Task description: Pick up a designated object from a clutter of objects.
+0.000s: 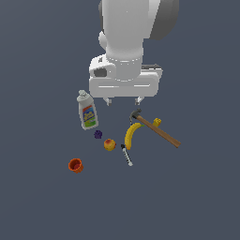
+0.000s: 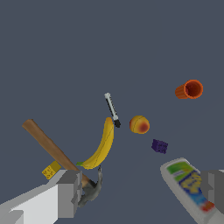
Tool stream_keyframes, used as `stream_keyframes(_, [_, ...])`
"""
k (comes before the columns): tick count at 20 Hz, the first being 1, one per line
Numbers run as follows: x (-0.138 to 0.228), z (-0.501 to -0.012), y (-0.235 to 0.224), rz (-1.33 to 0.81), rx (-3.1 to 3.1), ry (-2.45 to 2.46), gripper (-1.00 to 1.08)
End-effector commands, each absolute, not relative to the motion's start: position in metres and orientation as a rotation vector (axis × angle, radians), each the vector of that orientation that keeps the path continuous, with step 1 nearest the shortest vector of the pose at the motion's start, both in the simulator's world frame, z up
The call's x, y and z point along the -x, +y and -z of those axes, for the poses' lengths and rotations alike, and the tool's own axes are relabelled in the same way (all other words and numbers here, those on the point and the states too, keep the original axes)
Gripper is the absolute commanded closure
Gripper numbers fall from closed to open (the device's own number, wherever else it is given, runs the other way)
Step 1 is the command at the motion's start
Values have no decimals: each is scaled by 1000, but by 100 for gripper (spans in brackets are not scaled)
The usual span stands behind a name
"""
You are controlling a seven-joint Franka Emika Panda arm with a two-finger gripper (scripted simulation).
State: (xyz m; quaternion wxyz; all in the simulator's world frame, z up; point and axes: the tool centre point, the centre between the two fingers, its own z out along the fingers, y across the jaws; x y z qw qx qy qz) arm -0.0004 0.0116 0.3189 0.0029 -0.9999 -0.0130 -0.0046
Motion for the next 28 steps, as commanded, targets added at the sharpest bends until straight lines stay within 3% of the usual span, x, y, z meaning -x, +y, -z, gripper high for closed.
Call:
stream_keyframes(1, [0,-319,12,15,3136,-41,-92])
stream_keyframes(28, [-12,-292,1,26,3124,-279,-92])
